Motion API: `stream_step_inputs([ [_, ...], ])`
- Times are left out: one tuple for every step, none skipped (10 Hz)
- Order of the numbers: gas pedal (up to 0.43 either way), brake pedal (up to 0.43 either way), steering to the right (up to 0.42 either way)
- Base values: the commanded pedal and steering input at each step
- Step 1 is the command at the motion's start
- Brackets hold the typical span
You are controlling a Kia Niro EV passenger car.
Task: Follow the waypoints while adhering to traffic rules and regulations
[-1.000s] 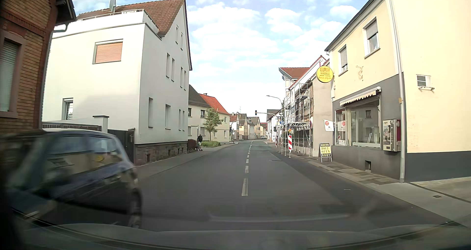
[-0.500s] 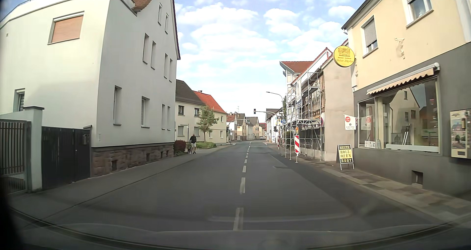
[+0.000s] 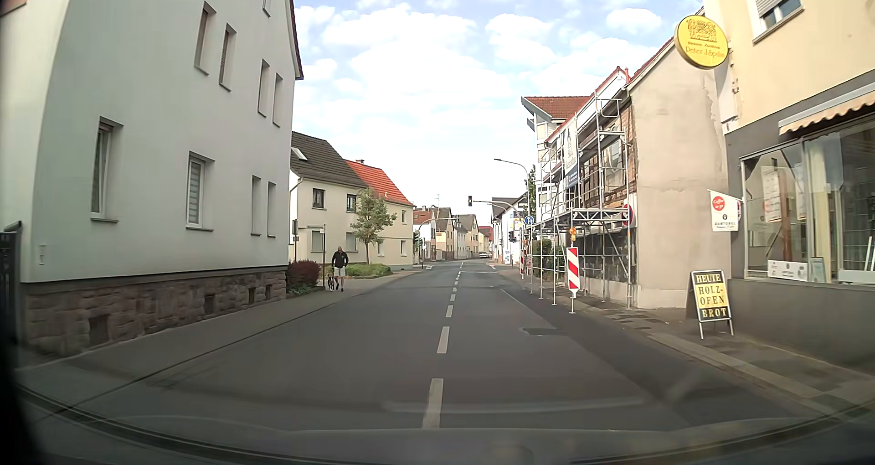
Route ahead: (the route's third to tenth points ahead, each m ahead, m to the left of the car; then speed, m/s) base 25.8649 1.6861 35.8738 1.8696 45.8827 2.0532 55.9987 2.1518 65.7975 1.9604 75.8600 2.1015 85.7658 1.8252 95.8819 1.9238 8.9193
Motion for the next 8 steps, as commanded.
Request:
stream_step_inputs([
  [0.000, 0.024, 0.011],
  [0.000, 0.024, 0.011],
  [0.000, 0.024, 0.011],
  [0.000, 0.030, 0.010],
  [0.000, 0.030, 0.010],
  [0.000, 0.024, 0.011],
  [0.000, 0.024, 0.010],
  [0.000, 0.030, 0.009],
])
